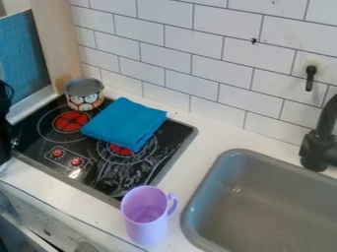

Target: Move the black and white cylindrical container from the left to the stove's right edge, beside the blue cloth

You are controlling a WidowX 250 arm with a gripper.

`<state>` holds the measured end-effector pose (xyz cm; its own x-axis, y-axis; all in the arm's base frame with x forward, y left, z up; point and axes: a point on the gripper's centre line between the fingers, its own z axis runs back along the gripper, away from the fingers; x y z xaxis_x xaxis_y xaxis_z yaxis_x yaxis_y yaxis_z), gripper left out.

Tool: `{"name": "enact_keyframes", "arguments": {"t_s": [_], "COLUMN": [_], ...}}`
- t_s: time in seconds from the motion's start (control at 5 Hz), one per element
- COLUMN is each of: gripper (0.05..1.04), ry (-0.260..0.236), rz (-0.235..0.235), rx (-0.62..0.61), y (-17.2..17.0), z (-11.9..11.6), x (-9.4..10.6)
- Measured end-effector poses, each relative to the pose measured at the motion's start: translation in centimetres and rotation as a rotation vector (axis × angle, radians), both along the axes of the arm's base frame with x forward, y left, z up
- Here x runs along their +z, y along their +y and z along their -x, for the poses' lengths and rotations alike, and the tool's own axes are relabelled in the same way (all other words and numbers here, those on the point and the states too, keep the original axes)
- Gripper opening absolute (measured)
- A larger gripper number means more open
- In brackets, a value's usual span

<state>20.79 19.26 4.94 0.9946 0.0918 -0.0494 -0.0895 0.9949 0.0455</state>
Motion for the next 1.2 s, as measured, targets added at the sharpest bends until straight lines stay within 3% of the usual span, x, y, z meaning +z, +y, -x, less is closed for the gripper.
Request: {"name": "enact_keyframes", "arguments": {"t_s": [0.2, 0.6, 0.8, 1.0, 1.2], "gripper": [0.627, 0.627, 0.627, 0.627, 0.627], "ry": [-0.081, -0.176, -0.174, -0.187, -0.194], "rz": [-0.028, -0.026, -0.022, 0.053, 0.061], "rx": [-0.049, -0.157, -0.176, -0.204, -0.271], "y": [-1.6, -6.9, -10.1, -13.3, -15.7], "z": [-1.7, -7.4, -9.9, -11.0, -11.5], "x": [2.5, 4.7, 3.7, 4.3, 4.4]}}
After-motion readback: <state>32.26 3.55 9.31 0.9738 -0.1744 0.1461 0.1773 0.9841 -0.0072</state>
